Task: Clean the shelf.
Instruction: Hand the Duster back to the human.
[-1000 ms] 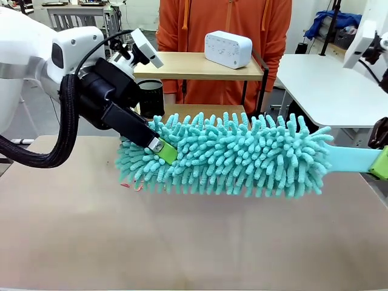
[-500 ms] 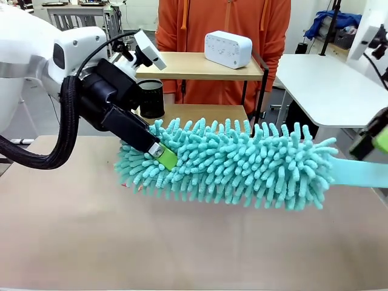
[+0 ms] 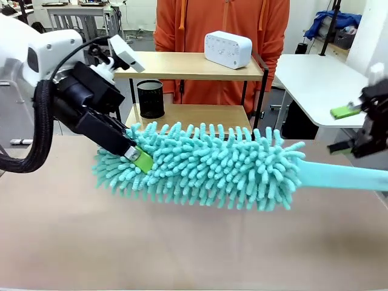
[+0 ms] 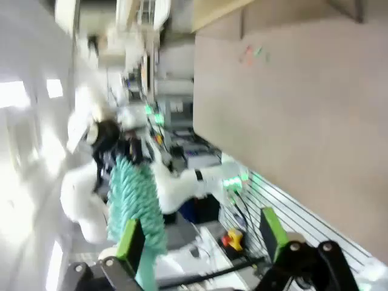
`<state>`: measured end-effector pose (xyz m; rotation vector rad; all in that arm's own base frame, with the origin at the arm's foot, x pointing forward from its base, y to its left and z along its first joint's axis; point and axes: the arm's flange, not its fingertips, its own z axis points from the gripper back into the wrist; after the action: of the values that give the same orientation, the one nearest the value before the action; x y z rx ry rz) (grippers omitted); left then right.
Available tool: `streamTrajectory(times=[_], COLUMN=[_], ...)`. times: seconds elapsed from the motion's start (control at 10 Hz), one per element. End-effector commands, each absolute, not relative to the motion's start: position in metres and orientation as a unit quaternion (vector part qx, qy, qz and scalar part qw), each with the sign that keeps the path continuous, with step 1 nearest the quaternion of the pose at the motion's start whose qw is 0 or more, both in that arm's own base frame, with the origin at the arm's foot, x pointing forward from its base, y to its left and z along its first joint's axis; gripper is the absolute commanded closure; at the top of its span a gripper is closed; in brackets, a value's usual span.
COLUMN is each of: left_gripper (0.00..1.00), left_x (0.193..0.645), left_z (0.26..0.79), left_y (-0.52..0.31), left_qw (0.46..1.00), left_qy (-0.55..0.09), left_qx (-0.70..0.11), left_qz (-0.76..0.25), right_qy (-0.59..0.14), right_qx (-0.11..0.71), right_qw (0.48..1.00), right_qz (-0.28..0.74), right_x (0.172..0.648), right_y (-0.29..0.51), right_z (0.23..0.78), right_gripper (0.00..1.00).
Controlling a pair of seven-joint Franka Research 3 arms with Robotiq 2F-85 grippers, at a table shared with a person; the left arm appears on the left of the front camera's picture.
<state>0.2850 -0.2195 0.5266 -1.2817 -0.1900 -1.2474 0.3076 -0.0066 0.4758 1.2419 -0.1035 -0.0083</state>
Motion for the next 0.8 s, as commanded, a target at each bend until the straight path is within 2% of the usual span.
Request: streamTrajectory(times=[0.0,0.1,0.2,0.4,0.5,0.7], left_gripper=[1.00,1.00,1.00,1.00,1.00,1.00], left_x=[0.283,0.286,0.284,0.273,0.258,0.227], left_z=[0.528,0.534,0.544,0.576,0.585,0.574], left_y=[-0.202,-0.188,-0.167,-0.082,-0.035,0.051], left_qw=[0.615,0.609,0.600,0.562,0.546,0.548], left_qy=[-0.104,-0.123,-0.162,-0.320,-0.395,-0.529], left_qx=[-0.571,-0.588,-0.605,-0.626,-0.630,-0.605], left_qz=[-0.533,-0.518,-0.498,-0.435,-0.386,-0.234], right_qy=[-0.068,-0.048,-0.048,-0.048,-0.048,-0.048], right_qx=[0.643,0.582,0.582,0.582,0.582,0.582], right_qw=[0.735,0.812,0.812,0.812,0.812,0.812], right_qz=[-0.204,-0.004,-0.004,-0.004,-0.004,-0.004], right_x=[0.298,0.308,0.308,0.308,0.308,0.308], right_y=[0.013,-0.007,-0.007,-0.007,-0.007,-0.007], right_z=[0.426,0.476,0.476,0.476,0.476,0.476], right_gripper=[0.00,0.00,0.00,0.00,0.00,0.00])
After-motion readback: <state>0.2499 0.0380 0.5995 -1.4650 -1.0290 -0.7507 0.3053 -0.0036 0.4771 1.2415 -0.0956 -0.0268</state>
